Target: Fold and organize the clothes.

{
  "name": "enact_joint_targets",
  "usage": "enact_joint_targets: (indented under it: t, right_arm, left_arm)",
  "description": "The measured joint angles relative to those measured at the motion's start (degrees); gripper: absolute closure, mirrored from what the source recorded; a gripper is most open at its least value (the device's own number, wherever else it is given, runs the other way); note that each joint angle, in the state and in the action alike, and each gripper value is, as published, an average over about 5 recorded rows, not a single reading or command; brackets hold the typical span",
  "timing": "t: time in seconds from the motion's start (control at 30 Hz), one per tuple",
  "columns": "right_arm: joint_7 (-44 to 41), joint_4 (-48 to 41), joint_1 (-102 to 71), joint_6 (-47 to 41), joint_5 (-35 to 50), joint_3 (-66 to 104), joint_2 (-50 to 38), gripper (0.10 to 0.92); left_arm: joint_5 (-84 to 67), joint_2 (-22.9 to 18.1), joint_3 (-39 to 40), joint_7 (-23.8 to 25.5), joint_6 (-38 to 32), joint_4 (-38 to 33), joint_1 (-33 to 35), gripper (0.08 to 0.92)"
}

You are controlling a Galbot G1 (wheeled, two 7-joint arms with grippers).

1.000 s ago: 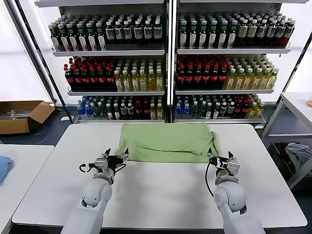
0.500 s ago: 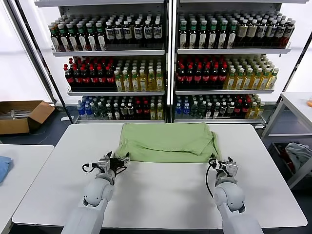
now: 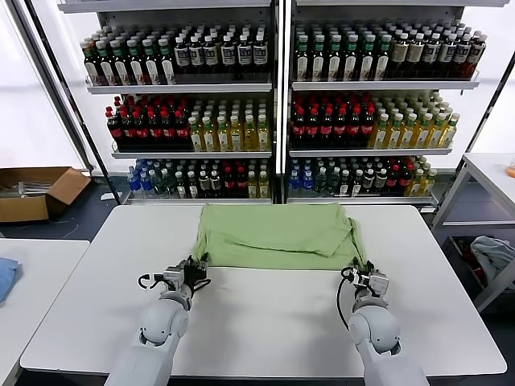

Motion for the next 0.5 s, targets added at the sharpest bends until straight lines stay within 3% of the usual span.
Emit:
enact_joint_targets:
  t: [0.13, 0.23, 0.5]
  right_arm:
    - [0.25, 1.28, -0.98, 0.0, -0.48, 0.03, 0.33, 0.888]
    - [0.55, 2.84, -2.01, -0.15, -0.84, 0.2, 0.63, 0.893]
    - [1.92, 11.11, -7.41, -1.14, -2.44, 1.4, 1.25, 0.893]
  left_arm:
    - [0.06, 0.0, -0.24, 0.13, 0.01, -0.43, 0.58, 0.826]
    - [0.17, 0.13, -0.56, 0.15, -0.16, -0.96, 1.21, 0.888]
    - [1.29, 1.06, -1.71, -0.35, -0.84, -5.05, 4.82, 0.903]
